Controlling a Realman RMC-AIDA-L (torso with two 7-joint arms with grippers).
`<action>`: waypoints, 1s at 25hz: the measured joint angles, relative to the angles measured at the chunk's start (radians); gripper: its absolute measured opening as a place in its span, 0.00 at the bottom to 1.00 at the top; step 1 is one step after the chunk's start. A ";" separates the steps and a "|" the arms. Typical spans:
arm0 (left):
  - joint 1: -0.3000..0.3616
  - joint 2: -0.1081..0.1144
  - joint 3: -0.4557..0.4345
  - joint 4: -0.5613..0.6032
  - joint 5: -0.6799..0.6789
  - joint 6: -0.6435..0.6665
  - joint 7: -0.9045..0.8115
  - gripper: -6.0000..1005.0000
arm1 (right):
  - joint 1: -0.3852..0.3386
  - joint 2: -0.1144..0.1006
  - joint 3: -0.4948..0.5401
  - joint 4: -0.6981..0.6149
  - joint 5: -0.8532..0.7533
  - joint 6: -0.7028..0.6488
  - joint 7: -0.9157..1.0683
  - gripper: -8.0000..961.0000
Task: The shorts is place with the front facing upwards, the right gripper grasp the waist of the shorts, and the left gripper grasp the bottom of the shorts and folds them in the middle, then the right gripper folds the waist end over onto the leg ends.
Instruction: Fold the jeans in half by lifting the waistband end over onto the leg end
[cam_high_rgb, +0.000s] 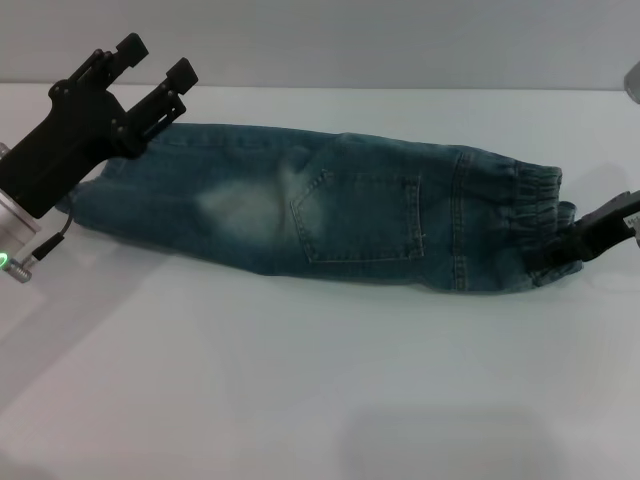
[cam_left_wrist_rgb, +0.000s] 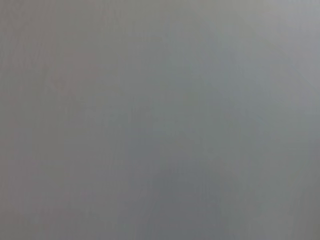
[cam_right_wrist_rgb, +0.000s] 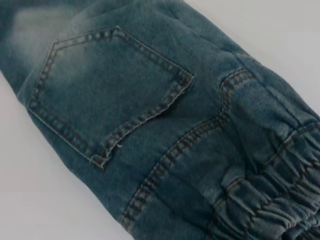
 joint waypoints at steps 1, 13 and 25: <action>0.000 0.000 0.000 0.000 0.000 0.000 0.000 0.75 | -0.002 0.000 0.000 -0.002 0.003 0.000 -0.001 0.46; 0.001 0.000 0.000 -0.002 0.001 0.001 0.000 0.75 | -0.079 -0.011 0.013 -0.037 0.104 0.008 -0.001 0.45; -0.004 0.001 0.000 -0.003 0.005 0.015 0.000 0.75 | -0.123 -0.001 0.017 -0.028 0.113 0.064 -0.008 0.43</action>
